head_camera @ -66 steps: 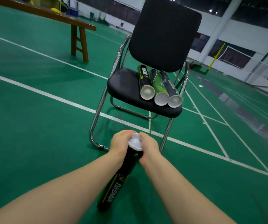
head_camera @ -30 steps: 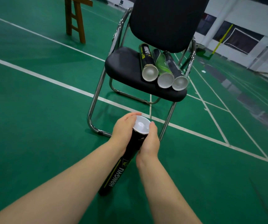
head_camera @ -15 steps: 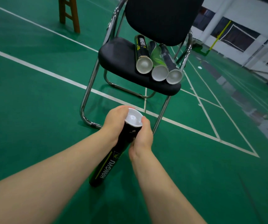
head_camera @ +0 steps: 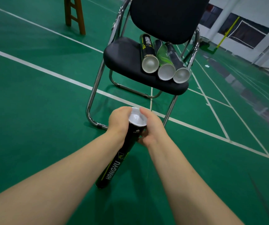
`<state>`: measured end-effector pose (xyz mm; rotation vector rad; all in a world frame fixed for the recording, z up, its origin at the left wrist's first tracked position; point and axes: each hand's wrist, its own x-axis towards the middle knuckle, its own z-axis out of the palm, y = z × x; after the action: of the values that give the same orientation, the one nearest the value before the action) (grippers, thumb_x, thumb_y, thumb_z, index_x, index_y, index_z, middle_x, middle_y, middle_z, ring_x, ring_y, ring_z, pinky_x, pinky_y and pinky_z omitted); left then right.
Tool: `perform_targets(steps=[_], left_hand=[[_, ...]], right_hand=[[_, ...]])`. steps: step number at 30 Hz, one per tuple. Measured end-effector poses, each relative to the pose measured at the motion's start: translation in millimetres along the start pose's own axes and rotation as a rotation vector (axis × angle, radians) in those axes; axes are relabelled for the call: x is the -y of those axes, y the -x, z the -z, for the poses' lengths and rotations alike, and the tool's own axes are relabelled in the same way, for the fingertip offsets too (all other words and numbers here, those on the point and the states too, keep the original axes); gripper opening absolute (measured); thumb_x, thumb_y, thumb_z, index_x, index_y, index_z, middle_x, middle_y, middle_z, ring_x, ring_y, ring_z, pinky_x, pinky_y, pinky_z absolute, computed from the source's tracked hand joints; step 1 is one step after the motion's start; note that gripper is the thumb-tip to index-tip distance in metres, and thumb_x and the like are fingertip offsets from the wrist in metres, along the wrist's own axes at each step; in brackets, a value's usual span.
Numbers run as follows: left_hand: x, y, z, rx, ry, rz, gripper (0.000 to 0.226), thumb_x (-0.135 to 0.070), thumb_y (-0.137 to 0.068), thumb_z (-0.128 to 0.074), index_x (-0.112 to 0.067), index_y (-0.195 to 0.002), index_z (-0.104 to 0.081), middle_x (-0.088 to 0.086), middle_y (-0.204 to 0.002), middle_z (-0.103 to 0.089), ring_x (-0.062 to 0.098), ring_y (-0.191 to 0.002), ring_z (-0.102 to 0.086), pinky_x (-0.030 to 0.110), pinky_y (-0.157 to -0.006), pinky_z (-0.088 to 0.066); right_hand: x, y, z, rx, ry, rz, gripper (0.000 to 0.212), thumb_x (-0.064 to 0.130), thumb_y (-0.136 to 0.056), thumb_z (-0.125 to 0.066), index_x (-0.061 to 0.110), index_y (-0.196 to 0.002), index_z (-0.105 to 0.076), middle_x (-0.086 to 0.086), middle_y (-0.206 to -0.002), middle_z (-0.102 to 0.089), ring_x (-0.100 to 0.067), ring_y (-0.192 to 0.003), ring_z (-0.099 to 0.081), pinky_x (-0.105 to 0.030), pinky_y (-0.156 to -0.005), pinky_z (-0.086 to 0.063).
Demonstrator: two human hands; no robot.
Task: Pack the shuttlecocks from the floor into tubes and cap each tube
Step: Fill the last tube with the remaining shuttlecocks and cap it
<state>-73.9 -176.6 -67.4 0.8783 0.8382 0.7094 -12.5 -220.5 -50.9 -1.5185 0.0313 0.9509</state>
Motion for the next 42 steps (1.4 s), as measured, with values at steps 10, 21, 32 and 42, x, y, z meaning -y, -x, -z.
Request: perform_targets(steps=[10, 21, 32, 42], left_hand=[[-5, -3, -1, -0.028, 0.031, -0.047, 0.02, -0.005, -0.086, -0.048, -0.002, -0.085, -0.067, 0.012, -0.077, -0.061, 0.026, -0.071, -0.056, 0.03, -0.061, -0.047], [-14, 18, 6, 0.22, -0.436, 0.092, 0.021, -0.027, -0.091, -0.047, -0.017, -0.097, -0.065, 0.005, -0.093, -0.066, 0.019, -0.075, -0.056, 0.027, -0.063, -0.042], [-39, 67, 31, 0.37, -0.536, -0.039, 0.024, -0.045, -0.093, -0.044, -0.032, -0.108, -0.058, -0.009, -0.103, -0.06, 0.01, -0.088, -0.055, 0.029, -0.063, -0.042], [-78, 111, 46, 0.291, -0.543, -0.504, 0.02, -0.022, -0.082, -0.066, -0.029, -0.1, -0.06, -0.005, -0.096, -0.066, 0.013, -0.091, -0.062, 0.025, -0.078, -0.05]], right_hand=[[-9, -20, -12, -0.029, 0.041, 0.127, 0.01, 0.026, -0.089, -0.057, 0.019, -0.083, -0.059, -0.007, -0.083, -0.062, -0.024, -0.077, -0.059, -0.033, -0.069, -0.048], [-1, 4, 27, 0.153, 0.472, -0.033, 0.045, 0.052, -0.087, -0.054, 0.014, -0.112, -0.056, -0.015, -0.116, -0.057, -0.04, -0.106, -0.055, -0.052, -0.071, -0.054], [13, 66, 46, 0.605, 0.639, 0.222, 0.032, 0.023, -0.075, -0.073, 0.025, -0.105, -0.063, 0.003, -0.1, -0.068, -0.013, -0.092, -0.064, -0.029, -0.075, -0.055], [29, 119, 20, 0.601, 0.69, 0.639, 0.036, 0.006, -0.079, -0.069, 0.027, -0.106, -0.061, 0.004, -0.098, -0.068, -0.011, -0.086, -0.065, -0.032, -0.078, -0.058]])
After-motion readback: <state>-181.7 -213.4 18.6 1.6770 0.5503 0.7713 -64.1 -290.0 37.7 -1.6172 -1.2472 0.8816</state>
